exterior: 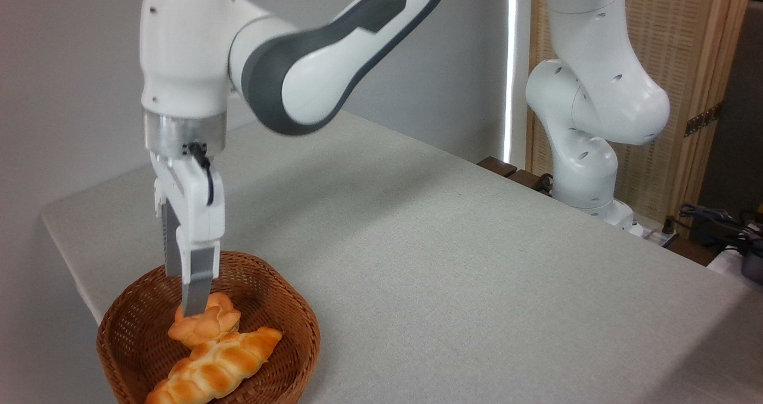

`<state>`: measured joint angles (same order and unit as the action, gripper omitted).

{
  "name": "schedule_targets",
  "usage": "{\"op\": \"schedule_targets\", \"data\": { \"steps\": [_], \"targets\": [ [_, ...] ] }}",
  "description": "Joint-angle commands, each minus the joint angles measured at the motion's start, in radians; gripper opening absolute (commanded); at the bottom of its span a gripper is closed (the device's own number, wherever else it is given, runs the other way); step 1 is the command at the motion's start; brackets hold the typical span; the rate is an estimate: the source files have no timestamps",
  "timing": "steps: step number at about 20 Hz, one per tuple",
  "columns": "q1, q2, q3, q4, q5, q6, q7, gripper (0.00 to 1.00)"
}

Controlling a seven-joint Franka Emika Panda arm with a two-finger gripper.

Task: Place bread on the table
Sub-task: 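Lower the gripper into the basket around the round golden bun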

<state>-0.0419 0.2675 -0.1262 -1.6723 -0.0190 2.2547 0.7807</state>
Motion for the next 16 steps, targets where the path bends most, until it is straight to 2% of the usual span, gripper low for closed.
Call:
{"op": "schedule_targets", "data": {
  "steps": [1, 3, 8, 10, 12, 13, 16],
  "targets": [
    [0.002, 0.038, -0.007, 0.003, 0.016, 0.043, 0.014, 1.00],
    [-0.006, 0.068, -0.009, 0.003, 0.034, 0.043, 0.009, 1.00],
    [-0.018, 0.095, -0.016, 0.002, 0.039, 0.060, 0.009, 1.00],
    [-0.016, 0.098, -0.016, 0.002, 0.053, 0.062, 0.015, 0.82],
    [-0.016, 0.098, -0.016, 0.003, 0.065, 0.062, 0.015, 0.53],
    [-0.016, 0.098, -0.016, 0.003, 0.065, 0.062, 0.017, 0.45],
    [-0.016, 0.098, -0.016, 0.003, 0.077, 0.062, 0.017, 0.41]
  ]
}}
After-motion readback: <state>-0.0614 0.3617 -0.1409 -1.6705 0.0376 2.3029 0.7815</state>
